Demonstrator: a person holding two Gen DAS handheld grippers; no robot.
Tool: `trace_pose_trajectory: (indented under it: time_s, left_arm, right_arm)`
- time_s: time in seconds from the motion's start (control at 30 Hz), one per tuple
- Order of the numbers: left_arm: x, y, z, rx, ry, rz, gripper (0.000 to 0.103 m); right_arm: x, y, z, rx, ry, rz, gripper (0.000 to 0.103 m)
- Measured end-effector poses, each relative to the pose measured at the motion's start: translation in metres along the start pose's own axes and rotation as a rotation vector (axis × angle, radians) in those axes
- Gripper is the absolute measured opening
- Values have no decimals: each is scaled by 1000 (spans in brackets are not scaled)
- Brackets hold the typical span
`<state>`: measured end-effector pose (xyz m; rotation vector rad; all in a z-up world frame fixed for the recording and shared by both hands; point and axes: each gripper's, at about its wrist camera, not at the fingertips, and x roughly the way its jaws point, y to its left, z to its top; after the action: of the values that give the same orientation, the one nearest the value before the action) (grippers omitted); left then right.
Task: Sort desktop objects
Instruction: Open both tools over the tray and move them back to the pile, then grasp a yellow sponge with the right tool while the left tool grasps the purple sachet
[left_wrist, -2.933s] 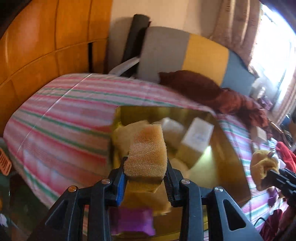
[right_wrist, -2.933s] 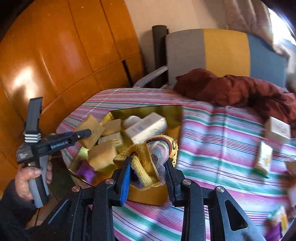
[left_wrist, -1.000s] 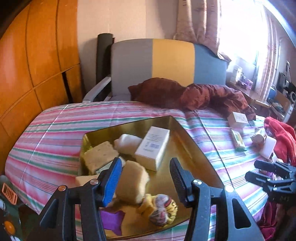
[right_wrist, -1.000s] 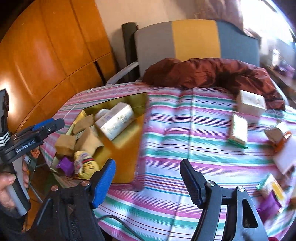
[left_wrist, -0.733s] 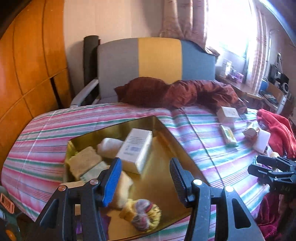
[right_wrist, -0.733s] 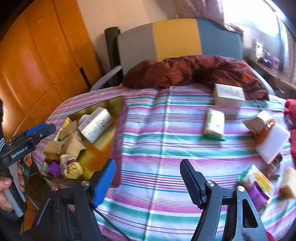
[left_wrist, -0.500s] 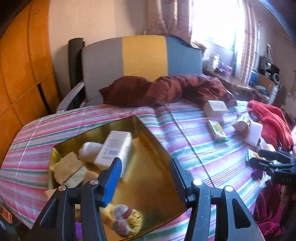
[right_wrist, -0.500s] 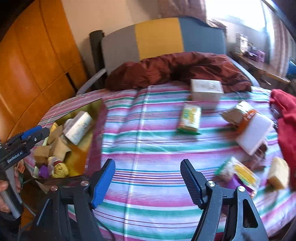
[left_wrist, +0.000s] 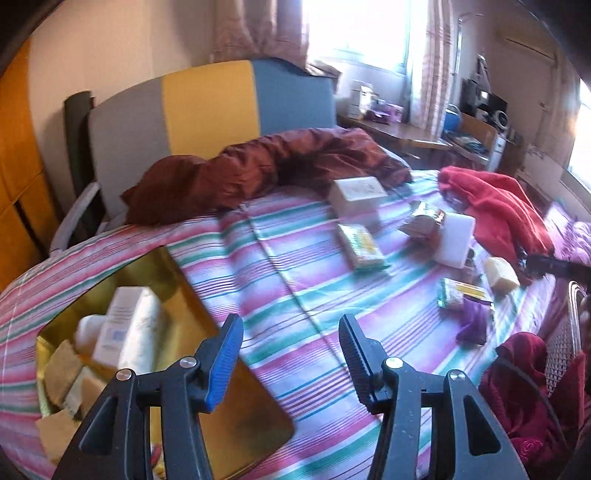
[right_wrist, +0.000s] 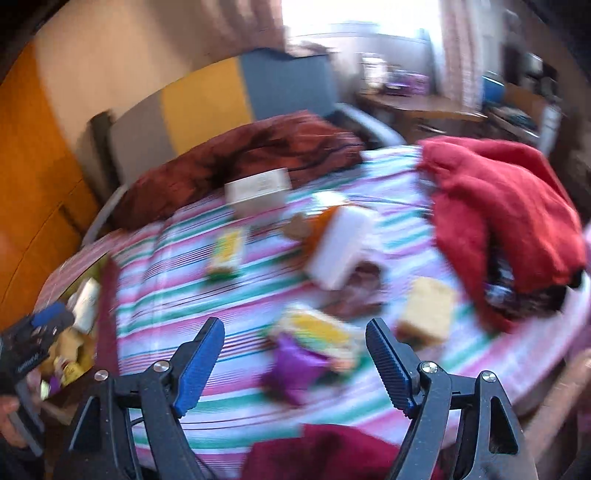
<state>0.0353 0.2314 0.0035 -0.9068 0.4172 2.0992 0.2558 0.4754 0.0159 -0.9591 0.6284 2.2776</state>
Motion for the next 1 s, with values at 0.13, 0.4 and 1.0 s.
trace_pose_trajectory:
  time_s: [0.13,0.4,1.0]
  left_arm:
    - [13,-19,2,37,28,-43,55]
    - [42,-45,8,70,87,-105,55]
    - [91,-156,10,280,166,-343,55]
  right_arm:
    - [-5,-44,6,114,23,-110,79]
    - [16,-97,12,275,99,-206,79]
    - [112,-105,13,226,255,-223,56]
